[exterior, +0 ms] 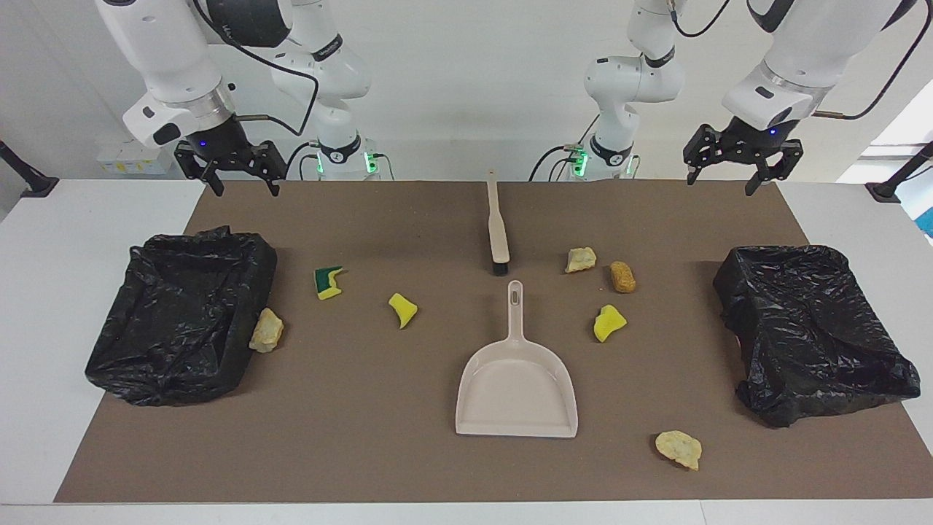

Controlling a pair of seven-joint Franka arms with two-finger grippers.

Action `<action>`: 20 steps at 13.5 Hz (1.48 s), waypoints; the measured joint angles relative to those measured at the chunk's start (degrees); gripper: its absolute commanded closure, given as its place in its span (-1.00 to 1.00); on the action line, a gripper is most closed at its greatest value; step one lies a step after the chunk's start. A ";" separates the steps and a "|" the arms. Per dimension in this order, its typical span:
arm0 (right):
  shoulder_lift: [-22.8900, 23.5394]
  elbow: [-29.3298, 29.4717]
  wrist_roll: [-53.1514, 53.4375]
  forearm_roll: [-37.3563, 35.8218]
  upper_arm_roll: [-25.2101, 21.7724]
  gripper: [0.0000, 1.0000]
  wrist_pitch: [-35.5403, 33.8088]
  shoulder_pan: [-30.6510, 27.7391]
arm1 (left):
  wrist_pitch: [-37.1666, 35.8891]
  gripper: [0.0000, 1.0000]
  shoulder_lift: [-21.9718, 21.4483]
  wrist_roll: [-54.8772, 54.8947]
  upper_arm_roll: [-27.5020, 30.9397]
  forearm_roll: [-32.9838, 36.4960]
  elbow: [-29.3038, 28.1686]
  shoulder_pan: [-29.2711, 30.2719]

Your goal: Sweep and dump trash in bin

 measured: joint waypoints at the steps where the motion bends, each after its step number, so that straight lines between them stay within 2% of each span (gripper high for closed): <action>1: -0.01 -0.04 0.00 0.00 0.00 -1.00 -0.04 0.00 | 0.01 -1.00 0.00 0.00 0.00 0.00 0.00 0.00; 20: -0.57 -0.79 0.00 0.00 0.00 -1.00 -0.11 0.00 | 0.12 -1.00 0.00 0.00 0.34 0.00 0.00 0.95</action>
